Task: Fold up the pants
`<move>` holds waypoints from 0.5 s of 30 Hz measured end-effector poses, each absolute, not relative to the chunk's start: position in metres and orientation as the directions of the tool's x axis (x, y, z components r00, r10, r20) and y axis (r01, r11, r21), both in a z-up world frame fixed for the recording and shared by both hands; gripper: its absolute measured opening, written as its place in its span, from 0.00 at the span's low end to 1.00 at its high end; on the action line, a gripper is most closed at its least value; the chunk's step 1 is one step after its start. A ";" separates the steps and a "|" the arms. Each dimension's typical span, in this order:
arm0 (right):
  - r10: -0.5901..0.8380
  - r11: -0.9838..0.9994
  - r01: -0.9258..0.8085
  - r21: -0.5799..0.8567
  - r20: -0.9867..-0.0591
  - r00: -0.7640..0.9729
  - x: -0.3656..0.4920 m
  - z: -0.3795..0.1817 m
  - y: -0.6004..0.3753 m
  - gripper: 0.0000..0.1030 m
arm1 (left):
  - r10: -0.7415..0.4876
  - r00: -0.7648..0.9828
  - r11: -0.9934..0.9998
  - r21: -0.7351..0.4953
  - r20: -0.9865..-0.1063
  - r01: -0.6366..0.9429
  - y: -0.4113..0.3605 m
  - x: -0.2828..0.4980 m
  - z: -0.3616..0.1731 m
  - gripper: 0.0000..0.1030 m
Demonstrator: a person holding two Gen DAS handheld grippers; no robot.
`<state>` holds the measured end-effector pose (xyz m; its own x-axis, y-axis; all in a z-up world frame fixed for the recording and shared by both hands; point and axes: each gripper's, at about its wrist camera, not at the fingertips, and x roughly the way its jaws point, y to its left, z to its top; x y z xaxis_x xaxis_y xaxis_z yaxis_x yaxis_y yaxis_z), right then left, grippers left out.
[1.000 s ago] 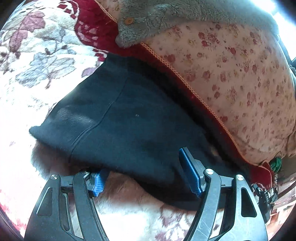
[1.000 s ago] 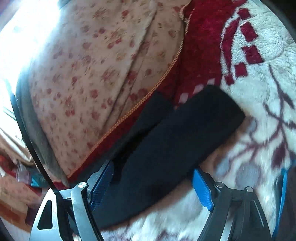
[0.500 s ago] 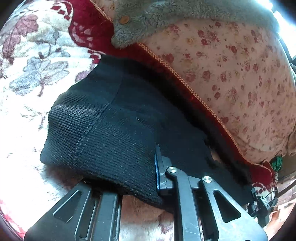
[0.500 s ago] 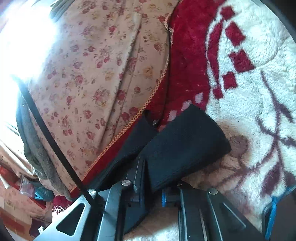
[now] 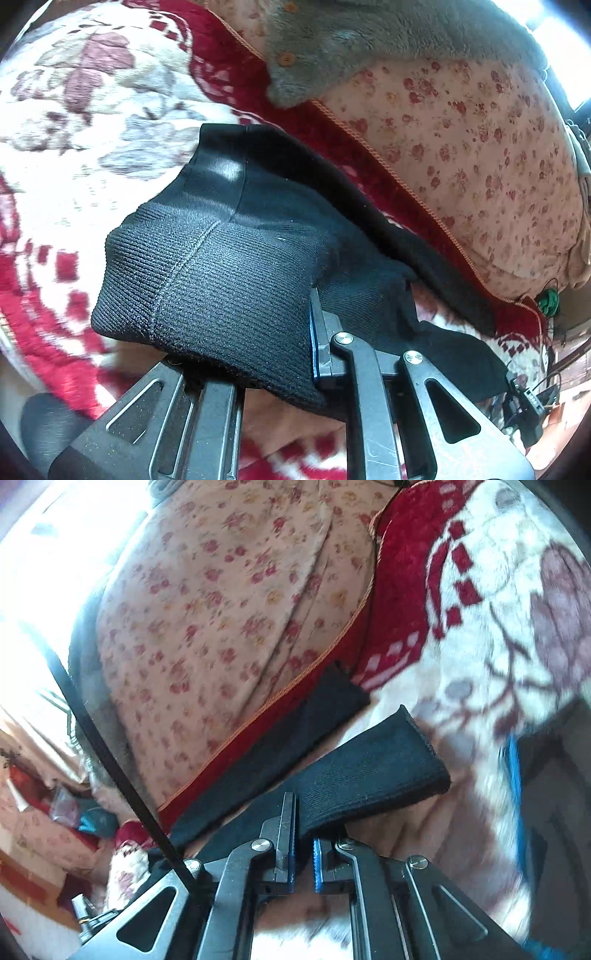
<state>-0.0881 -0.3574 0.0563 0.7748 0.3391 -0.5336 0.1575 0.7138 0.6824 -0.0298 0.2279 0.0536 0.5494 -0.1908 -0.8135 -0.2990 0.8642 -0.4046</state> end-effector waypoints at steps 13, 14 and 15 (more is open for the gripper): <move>0.278 0.782 0.289 0.552 -0.724 0.632 -0.130 0.039 -0.335 0.11 | -0.057 0.521 0.905 -0.264 -0.852 -0.334 0.243 -0.065 0.037 0.28; 0.245 0.802 0.296 0.518 -0.739 0.628 -0.132 0.044 -0.335 0.14 | -0.059 0.522 0.904 -0.267 -0.851 -0.333 0.245 -0.068 0.038 0.28; 0.186 0.829 0.315 0.461 -0.760 0.622 -0.134 0.052 -0.335 0.20 | -0.064 0.518 0.901 -0.272 -0.853 -0.337 0.248 -0.070 0.038 0.29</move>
<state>-0.1339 -0.3353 0.0516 0.6222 0.1864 -0.7604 0.3154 0.8292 0.4614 -0.0701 0.2484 0.0379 0.5179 -0.0641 -0.8530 -0.3369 0.9013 -0.2723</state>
